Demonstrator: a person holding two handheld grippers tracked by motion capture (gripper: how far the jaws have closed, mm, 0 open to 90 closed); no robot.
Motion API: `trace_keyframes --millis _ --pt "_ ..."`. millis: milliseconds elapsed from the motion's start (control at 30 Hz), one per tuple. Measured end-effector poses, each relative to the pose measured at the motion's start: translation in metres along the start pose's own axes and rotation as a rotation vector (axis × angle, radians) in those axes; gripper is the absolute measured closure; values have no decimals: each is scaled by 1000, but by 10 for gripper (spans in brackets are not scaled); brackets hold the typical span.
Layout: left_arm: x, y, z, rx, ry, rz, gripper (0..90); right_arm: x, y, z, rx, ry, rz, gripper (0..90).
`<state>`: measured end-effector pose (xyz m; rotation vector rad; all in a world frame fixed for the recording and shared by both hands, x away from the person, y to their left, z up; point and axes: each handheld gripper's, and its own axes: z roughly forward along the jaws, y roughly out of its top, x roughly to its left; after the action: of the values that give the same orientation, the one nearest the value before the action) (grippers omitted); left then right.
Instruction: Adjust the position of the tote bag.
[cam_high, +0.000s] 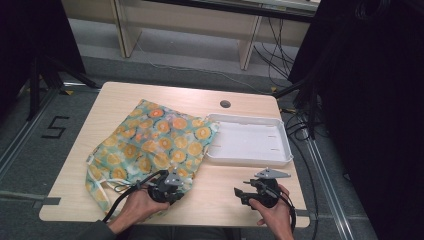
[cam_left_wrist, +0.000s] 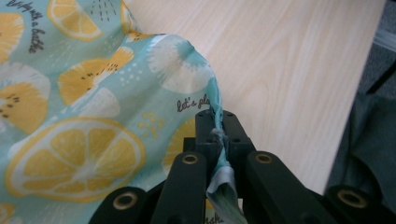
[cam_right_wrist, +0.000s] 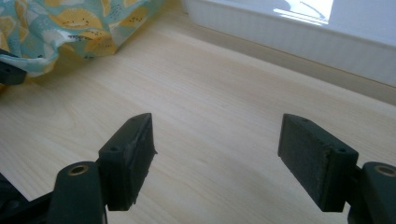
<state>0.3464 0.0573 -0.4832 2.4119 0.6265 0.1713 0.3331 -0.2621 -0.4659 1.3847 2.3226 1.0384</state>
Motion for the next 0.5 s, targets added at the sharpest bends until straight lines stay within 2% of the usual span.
trace_keyframes --millis 67,100,133,167,200,233,267,300,333,367,400,433,467,500 --pt "0 4 4 -11 -6 -15 879 -1 0 0 -9 -4 -6 277" --pt "0 13 11 -7 -5 -22 877 -1 0 -2 11 -19 0 277" --pt "1 18 14 -12 -14 -9 873 -2 0 -1 7 -16 2 277" --pt "1 22 17 -28 -23 -25 867 0 0 -2 20 -21 32 277" --pt "1 22 17 -28 -23 -25 852 0 0 -2 20 -21 32 277" --pt "0 30 18 -41 -32 -30 814 -4 -1 -1 -7 -22 -10 278" --pt "0 32 16 -59 -43 -42 769 -1 0 -3 27 -13 45 278" --pt "0 32 16 -59 -43 -42 728 -2 0 -2 18 -18 28 278" --pt "1 33 11 -73 -58 -58 728 -2 0 -2 18 -18 28 278" --pt "1 33 -3 -140 -105 -112 585 -1 0 -2 14 -17 28 277" --pt "1 33 -3 -140 -105 -112 513 -1 0 -2 14 -17 28 277" --pt "9 29 -26 -169 -119 -119 454 -2 -1 -1 8 -14 -8 277" --pt "9 29 -26 -169 -119 -119 425 -2 -1 -1 8 -14 -8 277" --pt "14 26 -39 -195 -101 -133 425 0 0 -1 21 1 27 277"
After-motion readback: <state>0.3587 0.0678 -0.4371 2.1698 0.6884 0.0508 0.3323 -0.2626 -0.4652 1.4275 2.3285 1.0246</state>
